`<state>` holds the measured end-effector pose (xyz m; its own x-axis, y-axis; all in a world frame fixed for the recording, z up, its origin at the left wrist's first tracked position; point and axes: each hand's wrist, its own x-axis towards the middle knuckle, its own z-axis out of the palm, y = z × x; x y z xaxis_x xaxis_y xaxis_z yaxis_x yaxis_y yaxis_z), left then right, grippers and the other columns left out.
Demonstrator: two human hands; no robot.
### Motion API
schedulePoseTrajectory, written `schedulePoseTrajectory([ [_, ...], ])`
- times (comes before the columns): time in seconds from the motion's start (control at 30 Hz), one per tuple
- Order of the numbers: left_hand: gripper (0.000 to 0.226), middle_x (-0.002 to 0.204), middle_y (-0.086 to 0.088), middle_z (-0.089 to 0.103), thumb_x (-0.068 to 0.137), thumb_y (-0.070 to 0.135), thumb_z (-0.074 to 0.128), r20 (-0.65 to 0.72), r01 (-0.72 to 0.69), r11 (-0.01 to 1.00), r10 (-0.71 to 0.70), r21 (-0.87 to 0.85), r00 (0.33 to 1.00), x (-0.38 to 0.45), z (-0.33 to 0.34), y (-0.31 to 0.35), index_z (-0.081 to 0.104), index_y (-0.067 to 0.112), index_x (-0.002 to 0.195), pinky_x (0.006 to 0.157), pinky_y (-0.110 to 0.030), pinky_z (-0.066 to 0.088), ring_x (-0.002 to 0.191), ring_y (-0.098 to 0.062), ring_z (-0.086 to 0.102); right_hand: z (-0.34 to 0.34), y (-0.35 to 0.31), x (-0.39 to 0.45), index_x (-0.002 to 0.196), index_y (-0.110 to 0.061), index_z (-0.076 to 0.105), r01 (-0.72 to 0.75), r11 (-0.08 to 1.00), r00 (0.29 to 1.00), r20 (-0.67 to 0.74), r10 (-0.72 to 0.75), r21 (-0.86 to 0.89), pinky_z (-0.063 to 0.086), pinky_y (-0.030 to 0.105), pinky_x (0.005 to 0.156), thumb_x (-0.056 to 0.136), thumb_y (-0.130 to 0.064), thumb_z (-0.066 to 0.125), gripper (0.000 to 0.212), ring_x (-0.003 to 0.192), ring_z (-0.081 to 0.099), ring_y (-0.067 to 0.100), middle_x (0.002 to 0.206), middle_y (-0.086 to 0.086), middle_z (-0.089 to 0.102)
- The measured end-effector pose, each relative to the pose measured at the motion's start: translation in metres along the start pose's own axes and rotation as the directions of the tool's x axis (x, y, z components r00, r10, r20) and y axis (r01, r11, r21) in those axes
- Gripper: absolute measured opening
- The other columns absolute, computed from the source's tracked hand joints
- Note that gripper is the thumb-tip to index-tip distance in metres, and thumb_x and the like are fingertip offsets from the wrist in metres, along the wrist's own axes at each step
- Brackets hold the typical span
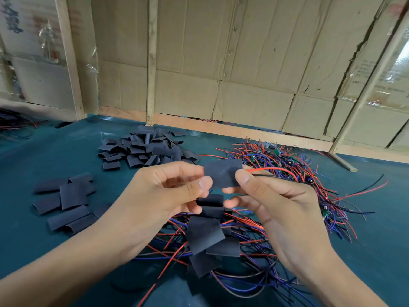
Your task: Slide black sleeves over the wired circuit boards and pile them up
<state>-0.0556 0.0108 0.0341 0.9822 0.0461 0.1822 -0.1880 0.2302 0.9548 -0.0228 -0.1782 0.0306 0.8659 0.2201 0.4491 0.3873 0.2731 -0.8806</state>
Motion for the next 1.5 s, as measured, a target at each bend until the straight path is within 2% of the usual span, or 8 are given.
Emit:
schedulePoseTrajectory([
  [0.47, 0.022, 0.076, -0.014, 0.072, 0.075, 0.024, 0.072, 0.006, -0.113, 0.987, 0.113, 0.11, 0.994, -0.002, 0.004, -0.004, 0.074, 0.003, 0.083, 0.053, -0.025, 0.051, 0.062, -0.018, 0.063, 0.011, -0.018, -0.003, 0.082, -0.003, 0.079, -0.279, 0.923, 0.946, -0.089, 0.312, 0.263, 0.055, 0.033, 0.053, 0.073, -0.03, 0.071, 0.029, 0.07, 0.066, 0.024, 0.076, 0.012, 0.062],
  [0.7, 0.017, 0.079, -0.014, 0.072, 0.075, 0.032, 0.067, -0.028, -0.174, 0.966, 0.182, 0.193, 0.983, 0.002, -0.006, -0.004, 0.072, 0.015, 0.075, 0.055, -0.031, 0.048, 0.065, -0.034, 0.057, -0.016, -0.04, 0.01, 0.089, -0.003, 0.08, -0.584, 0.811, 0.811, 0.069, 0.581, 0.035, 0.032, 0.017, 0.031, 0.077, -0.048, 0.074, 0.047, 0.039, 0.05, 0.014, 0.06, 0.003, 0.054],
  [0.8, 0.012, 0.077, -0.014, 0.072, 0.073, 0.025, 0.069, -0.075, -0.129, 0.984, 0.138, 0.12, 0.988, 0.007, -0.01, -0.004, 0.074, 0.015, 0.071, 0.052, -0.026, 0.047, 0.068, -0.028, 0.06, -0.035, -0.037, 0.012, 0.062, -0.012, 0.071, -0.08, 0.946, 0.997, -0.039, 0.071, -0.313, 0.026, 0.013, 0.039, 0.076, -0.065, 0.072, 0.055, 0.031, 0.035, 0.012, 0.043, -0.002, 0.043],
  [0.9, 0.009, 0.075, -0.014, 0.071, 0.073, 0.018, 0.069, -0.104, -0.095, 0.992, 0.104, 0.082, 0.989, 0.011, -0.014, -0.004, 0.073, 0.011, 0.069, 0.05, -0.025, 0.046, 0.069, -0.022, 0.064, -0.053, -0.019, 0.017, 0.076, -0.022, 0.07, 0.454, 0.562, 0.86, 0.174, -0.48, -0.691, 0.042, 0.021, 0.058, 0.088, -0.051, 0.068, 0.032, 0.059, 0.056, 0.007, 0.066, -0.01, 0.06],
  [1.0, 0.01, 0.075, -0.013, 0.069, 0.075, 0.016, 0.068, -0.123, -0.086, 0.995, 0.092, 0.055, 0.988, 0.015, -0.019, -0.003, 0.071, 0.006, 0.074, 0.049, -0.024, 0.046, 0.07, -0.019, 0.065, -0.068, -0.001, 0.025, 0.105, -0.026, 0.073, 0.385, 0.492, 0.923, 0.34, -0.182, -0.781, 0.046, 0.029, 0.095, 0.082, -0.048, 0.077, 0.032, 0.102, 0.066, 0.006, 0.102, -0.016, 0.072],
  [1.17, 0.011, 0.077, -0.011, 0.07, 0.087, 0.009, 0.066, -0.197, -0.054, 0.997, 0.064, 0.056, 0.978, 0.022, -0.031, -0.006, 0.071, 0.005, 0.077, 0.051, -0.025, 0.047, 0.071, -0.02, 0.066, -0.072, 0.015, 0.023, 0.103, -0.023, 0.078, 0.207, 0.683, 0.927, 0.363, 0.092, -0.701, 0.046, 0.014, 0.089, 0.088, -0.039, 0.073, 0.023, 0.095, 0.07, 0.003, 0.095, -0.014, 0.076],
  [1.3, 0.01, 0.078, -0.01, 0.068, 0.081, 0.014, 0.069, -0.169, -0.028, 0.999, 0.031, 0.021, 0.985, 0.025, -0.036, -0.007, 0.071, 0.004, 0.079, 0.053, -0.025, 0.048, 0.072, -0.018, 0.066, -0.065, 0.025, 0.025, 0.139, -0.025, 0.058, 0.277, 0.54, 0.915, 0.39, 0.104, -0.794, 0.038, 0.02, 0.106, 0.087, -0.046, 0.072, 0.058, 0.12, 0.055, 0.004, 0.126, -0.016, 0.063],
  [1.5, 0.012, 0.074, -0.013, 0.066, 0.077, 0.015, 0.07, -0.097, -0.004, 1.0, 0.005, 0.008, 0.995, 0.024, -0.036, -0.006, 0.072, 0.004, 0.076, 0.051, -0.025, 0.046, 0.071, -0.018, 0.064, -0.063, 0.032, 0.021, 0.109, -0.016, 0.077, 0.267, 0.658, 0.942, 0.335, -0.024, -0.704, 0.045, 0.023, 0.102, 0.087, -0.025, 0.075, 0.024, 0.113, 0.064, 0.007, 0.11, -0.01, 0.074],
])
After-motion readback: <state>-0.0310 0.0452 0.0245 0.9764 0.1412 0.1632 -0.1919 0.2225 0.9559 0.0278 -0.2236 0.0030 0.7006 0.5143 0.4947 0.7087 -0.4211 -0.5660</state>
